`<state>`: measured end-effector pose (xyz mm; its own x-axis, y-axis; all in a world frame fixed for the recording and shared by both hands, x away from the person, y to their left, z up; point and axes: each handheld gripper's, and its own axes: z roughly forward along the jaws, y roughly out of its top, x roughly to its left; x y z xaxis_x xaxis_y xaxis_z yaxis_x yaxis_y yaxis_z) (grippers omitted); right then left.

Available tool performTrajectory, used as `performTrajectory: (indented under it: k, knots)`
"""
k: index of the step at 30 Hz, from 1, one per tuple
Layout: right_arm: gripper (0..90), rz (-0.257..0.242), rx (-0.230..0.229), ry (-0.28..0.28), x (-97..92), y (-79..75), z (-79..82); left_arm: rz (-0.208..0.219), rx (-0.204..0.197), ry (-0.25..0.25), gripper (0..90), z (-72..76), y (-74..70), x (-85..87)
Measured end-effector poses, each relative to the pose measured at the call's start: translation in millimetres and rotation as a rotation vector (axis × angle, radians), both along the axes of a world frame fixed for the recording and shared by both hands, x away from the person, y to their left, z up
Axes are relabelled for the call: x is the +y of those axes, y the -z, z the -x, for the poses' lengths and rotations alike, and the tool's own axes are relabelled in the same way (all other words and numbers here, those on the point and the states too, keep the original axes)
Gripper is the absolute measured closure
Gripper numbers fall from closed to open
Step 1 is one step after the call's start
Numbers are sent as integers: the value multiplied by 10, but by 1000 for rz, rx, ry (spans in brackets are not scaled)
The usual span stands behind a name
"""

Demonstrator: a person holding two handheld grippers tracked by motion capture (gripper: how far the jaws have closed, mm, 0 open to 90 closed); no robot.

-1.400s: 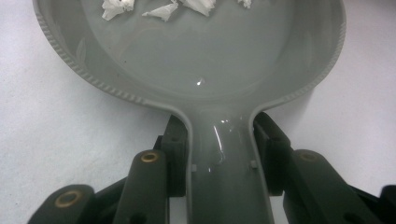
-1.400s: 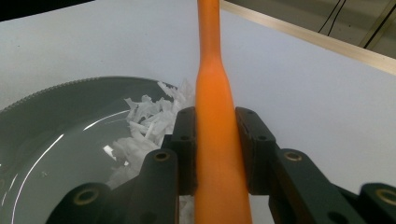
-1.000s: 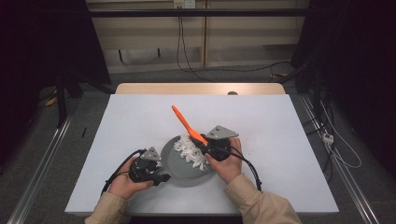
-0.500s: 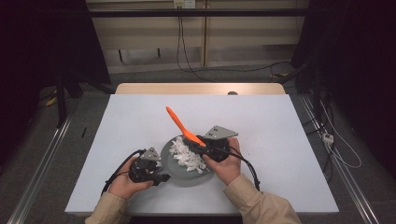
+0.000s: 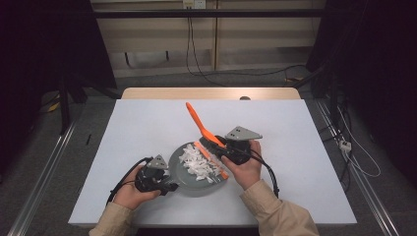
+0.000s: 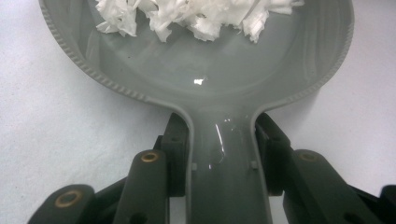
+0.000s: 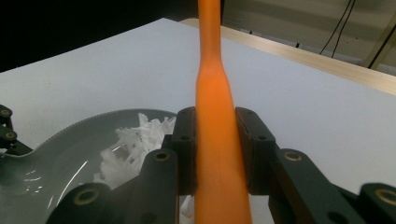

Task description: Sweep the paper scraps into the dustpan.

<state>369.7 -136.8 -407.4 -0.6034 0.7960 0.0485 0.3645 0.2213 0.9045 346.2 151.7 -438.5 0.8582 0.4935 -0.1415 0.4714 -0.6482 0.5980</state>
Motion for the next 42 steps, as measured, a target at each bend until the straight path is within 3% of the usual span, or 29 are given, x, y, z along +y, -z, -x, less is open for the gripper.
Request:
performTrajectory:
  k: [12, 23, 28, 30, 34, 38, 40, 42]
  knots:
    - [717, 24, 1, 48, -48, 86, -107, -2, 1, 5, 633, -11, -21, 38]
    - [717, 70, 11, 88, 20, 234, -372, 11, 10, -22, 632, -32, -50, 125]
    - [716, 103, 10, 32, 136, 247, -415, 9, 14, -31, 631, -46, -47, 170]
    - [716, 143, 8, 12, 201, 225, -380, 9, 17, -35, 630, -52, -44, 181]
    - [715, 151, 8, -27, 261, 218, -279, 11, 18, -37, 631, -53, -35, 179]
    - [717, 99, 47, -75, 259, 187, -210, 2, 19, -35, 630, -53, -24, 175]
    - [717, 98, 31, -97, 262, 152, -150, -11, 11, -32, 630, -53, -21, 172]
    - [717, 55, 42, -131, 245, 110, -117, -8, 13, -26, 630, -55, -15, 168]
